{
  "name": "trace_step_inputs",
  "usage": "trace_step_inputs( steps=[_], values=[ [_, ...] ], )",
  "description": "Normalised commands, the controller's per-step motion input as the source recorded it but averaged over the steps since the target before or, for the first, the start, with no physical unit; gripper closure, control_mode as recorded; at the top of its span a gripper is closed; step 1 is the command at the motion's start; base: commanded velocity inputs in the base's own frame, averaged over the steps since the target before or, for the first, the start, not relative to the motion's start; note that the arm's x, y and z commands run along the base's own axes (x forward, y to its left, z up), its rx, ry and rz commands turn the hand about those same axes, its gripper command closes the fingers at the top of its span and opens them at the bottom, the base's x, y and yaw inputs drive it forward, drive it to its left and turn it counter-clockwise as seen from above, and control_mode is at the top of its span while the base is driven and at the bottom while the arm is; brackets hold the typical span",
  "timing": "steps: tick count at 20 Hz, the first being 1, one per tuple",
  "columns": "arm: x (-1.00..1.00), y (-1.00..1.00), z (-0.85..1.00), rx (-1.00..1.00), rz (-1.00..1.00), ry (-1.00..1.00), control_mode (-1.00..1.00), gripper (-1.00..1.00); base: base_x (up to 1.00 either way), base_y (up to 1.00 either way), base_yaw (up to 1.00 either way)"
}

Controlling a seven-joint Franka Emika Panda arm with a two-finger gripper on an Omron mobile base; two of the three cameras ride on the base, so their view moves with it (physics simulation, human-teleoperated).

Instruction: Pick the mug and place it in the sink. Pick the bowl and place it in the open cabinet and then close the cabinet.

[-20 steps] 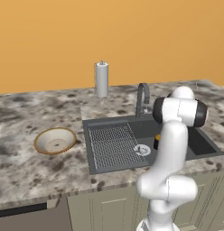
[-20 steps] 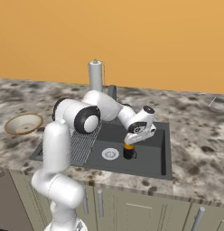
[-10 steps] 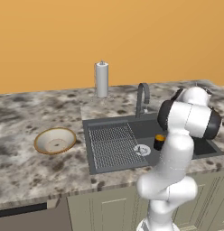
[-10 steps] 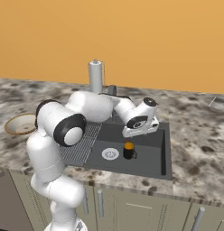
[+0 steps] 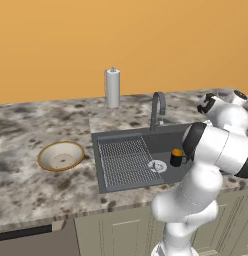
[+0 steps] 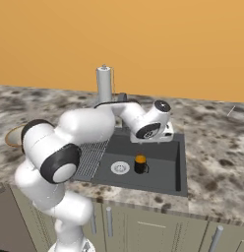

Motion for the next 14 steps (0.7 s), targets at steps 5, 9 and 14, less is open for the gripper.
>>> trace_step_inputs(
  steps=[5,9,14],
  values=[
    [-0.30,0.12,0.49,0.07,-0.24,0.00,-1.00,-1.00,0.00,0.00,0.00],
    [-0.43,0.10,0.45,0.19,-0.28,0.00,-1.00,-1.00,0.00,0.00,0.00],
    [-0.45,0.29,0.32,0.17,-0.29,0.00,-1.00,-1.00,0.00,0.00,0.00]
  ],
)
